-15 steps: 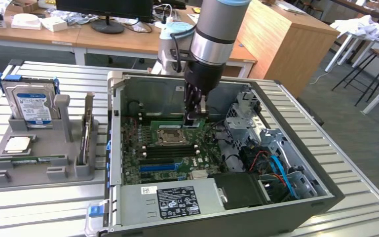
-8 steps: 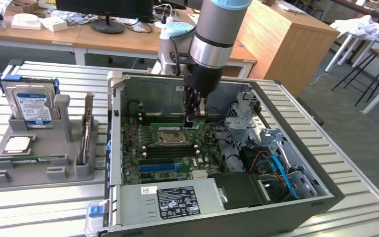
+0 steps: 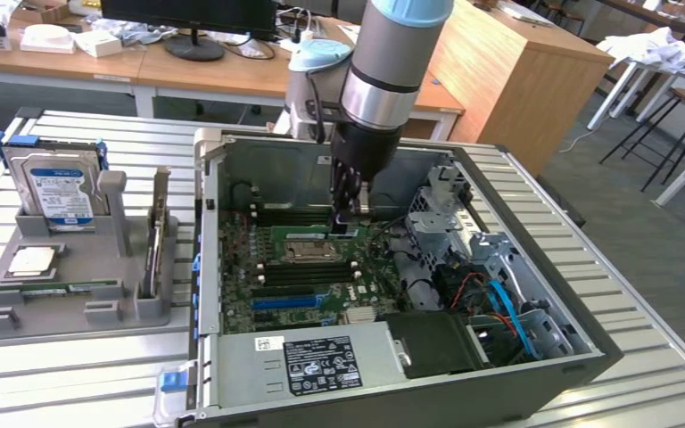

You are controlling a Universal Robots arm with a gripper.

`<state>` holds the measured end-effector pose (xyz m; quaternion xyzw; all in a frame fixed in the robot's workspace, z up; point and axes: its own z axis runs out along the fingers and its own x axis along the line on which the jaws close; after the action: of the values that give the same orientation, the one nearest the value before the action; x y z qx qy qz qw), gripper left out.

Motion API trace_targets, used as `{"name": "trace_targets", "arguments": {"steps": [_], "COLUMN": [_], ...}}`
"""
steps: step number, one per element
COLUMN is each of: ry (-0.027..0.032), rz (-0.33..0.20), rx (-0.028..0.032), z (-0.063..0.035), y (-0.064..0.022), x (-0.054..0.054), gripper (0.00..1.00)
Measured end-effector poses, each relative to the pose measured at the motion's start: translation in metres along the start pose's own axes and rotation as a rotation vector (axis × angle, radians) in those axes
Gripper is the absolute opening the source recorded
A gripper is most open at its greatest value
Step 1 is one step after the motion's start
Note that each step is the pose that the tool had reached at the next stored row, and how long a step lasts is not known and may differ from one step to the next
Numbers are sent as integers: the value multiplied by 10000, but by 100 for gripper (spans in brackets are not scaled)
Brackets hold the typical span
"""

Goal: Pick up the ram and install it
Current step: 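Insert the ram into the slot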

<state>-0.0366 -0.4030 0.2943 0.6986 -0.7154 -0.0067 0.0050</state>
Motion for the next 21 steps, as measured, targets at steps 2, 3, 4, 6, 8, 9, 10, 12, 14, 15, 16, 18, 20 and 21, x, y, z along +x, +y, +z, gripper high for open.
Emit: {"name": "trace_targets", "arguments": {"steps": [2,3,4,6,8,9,10,12,14,15,16,18,20,21], "ry": [-1,-1,0,0,0,0,0,0,0,0,-1,0,1,0], "rz": [0,0,0,0,0,0,0,0,-1,0,0,0,0,0], "rx": [0,0,0,0,0,0,-1,0,0,0,0,0,0,0], "z": [20,29,38,57,74,83,91,108,127,136,145,162,180,190], "y": [-1,-1,-1,-1,-1,-1,-1,-2,-2,-2,-3,-3,-3,-3], "x": [0,0,0,0,0,0,0,0,0,0,0,0,0,0], "gripper": [12,12,12,12,12,12,12,12,12,12,12,12,12,12]}}
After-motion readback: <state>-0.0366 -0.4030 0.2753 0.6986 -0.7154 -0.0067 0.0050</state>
